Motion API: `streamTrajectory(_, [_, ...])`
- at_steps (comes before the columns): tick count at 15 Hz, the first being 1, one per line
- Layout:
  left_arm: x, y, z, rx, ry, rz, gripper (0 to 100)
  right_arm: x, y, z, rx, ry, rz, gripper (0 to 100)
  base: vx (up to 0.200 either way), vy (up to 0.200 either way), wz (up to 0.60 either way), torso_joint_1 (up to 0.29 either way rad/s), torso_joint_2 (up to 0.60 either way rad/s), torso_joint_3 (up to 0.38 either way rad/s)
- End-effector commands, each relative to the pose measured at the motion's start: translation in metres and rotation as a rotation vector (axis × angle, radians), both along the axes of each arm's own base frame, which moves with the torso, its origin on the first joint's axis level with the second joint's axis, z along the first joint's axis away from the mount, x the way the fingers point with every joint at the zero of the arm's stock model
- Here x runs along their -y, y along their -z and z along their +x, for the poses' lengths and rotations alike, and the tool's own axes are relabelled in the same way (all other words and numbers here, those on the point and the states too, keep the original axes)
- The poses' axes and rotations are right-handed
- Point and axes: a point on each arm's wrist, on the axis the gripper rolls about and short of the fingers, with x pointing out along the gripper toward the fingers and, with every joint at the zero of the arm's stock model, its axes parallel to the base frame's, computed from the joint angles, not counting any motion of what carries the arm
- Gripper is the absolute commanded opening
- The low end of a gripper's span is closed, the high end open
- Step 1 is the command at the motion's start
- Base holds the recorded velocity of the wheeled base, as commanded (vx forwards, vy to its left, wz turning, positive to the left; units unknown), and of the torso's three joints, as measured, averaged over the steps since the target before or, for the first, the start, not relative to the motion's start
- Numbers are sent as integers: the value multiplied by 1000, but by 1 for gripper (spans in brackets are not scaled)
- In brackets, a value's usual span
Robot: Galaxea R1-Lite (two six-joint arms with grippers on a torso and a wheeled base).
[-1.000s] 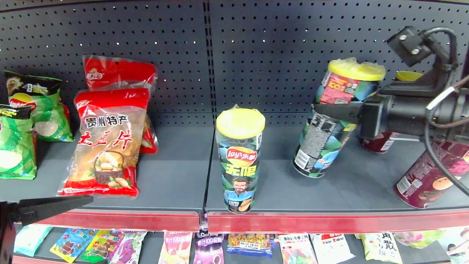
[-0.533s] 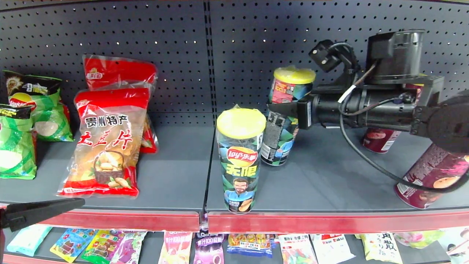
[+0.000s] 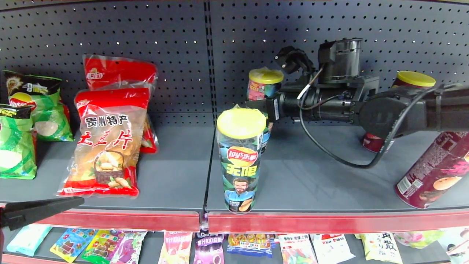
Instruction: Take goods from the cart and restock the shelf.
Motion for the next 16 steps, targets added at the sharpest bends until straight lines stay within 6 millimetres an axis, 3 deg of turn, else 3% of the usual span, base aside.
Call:
streamTrajectory(1, [0,1,1,-7,1,2,100,-7,9,9,-8,-5,-12,0,0,0,0,0,0,0])
streamTrajectory(8, [1,0,4,-10,1,1,100,-18,13,7,-6,-29,-24,0,0,0,0,0,0,0])
streamTrajectory(9, [1,-1,4,-9,1,1,100,-18,13,6,-7,-26,-25,100,0,0,0,0,0,0])
streamTrajectory(11, [1,-2,6,-12,1,1,100,-14,15,0,-22,-21,-32,100,0,0,0,0,0,0])
streamTrajectory(16, [5,-4,21,-19,0,5,100,13,14,-35,-63,25,-61,100,0,0,0,0,0,0])
